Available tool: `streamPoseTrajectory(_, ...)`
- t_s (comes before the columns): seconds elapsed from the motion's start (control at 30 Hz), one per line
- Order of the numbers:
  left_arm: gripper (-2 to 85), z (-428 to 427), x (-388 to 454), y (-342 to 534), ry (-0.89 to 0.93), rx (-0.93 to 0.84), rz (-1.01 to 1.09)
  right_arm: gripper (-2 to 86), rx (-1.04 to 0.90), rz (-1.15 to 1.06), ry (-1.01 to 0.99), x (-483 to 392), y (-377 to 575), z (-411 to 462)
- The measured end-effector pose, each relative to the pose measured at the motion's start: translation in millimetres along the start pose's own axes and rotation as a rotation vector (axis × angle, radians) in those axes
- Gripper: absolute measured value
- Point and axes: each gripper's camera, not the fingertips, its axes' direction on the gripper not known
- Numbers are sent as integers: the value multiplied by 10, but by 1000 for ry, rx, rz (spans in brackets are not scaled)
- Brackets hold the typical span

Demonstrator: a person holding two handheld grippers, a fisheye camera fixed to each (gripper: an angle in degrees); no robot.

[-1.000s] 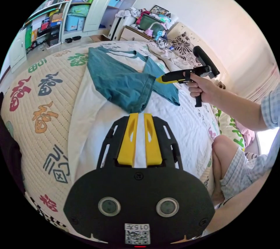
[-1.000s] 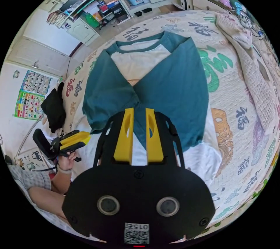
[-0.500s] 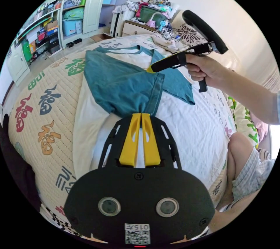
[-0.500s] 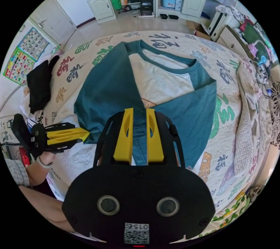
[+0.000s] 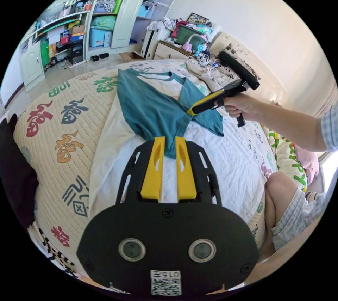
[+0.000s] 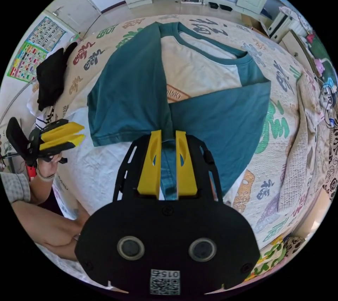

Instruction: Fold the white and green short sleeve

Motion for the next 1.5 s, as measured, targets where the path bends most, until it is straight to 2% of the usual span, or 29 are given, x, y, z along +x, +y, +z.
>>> streamPoseTrajectory(0.07, 47, 77, -19, -68, -47, -30, -7, 66, -21, 22, -28, 133, -10, -17)
streamPoseTrajectory(0.13, 44, 329, -141, -108, -41, -169, -29, 64, -39, 71, -77, 301, -24, -60)
streamPoseTrajectory(0.2, 47, 226, -226, -122, 43, -123, -59, 61, -11, 125, -123, 420, -53, -179)
streamPoseTrajectory(0.27, 51, 69, -280, -145, 76, -60, -93, 60, 127, 116, -197, 500, -128, -424)
streamPoseTrajectory(0.33, 52, -113, -335, -197, 13, 37, -128, 65, 274, 100, -254, 580, -395, -682)
streamPoseTrajectory(0.4, 53, -109, -404, -270, -50, 37, -143, 72, 293, 64, -258, 590, -724, -739)
streamPoseTrajectory(0.53, 56, 20, -449, -392, -91, 9, -135, 79, 178, 63, -274, 583, -1530, -494)
streamPoseTrajectory(0.67, 57, 159, -439, -447, -79, -25, -150, 71, 93, 134, -295, 621, -1893, -221)
streamPoseTrajectory(0.77, 55, 201, -476, -487, -66, -30, -174, 6, 27, 158, -272, 670, -1975, -79)
streamPoseTrajectory(1.07, 25, 230, -496, -664, -96, -59, -178, 0, 85, 157, -249, 1025, -1816, -229)
streamPoseTrajectory(1.17, 36, 205, -509, -723, -85, -54, -182, 39, 97, 133, -301, 1075, -1658, -254)
streamPoseTrajectory(1.27, 57, 45, -586, -801, -11, -46, -194, 61, 218, 77, -373, 1278, -1290, -566)
streamPoseTrajectory(1.37, 61, -317, -699, -996, -19, 90, -170, 70, 256, 70, -260, 1651, -842, -883)
streamPoseTrajectory(1.4, 67, -401, -776, -1162, -43, 121, -149, 72, 239, 86, -168, 1824, -662, -957)
streamPoseTrajectory(1.5, 86, -323, -1074, -1740, -84, 104, -123, 78, 185, 235, -37, 2311, -208, -996)
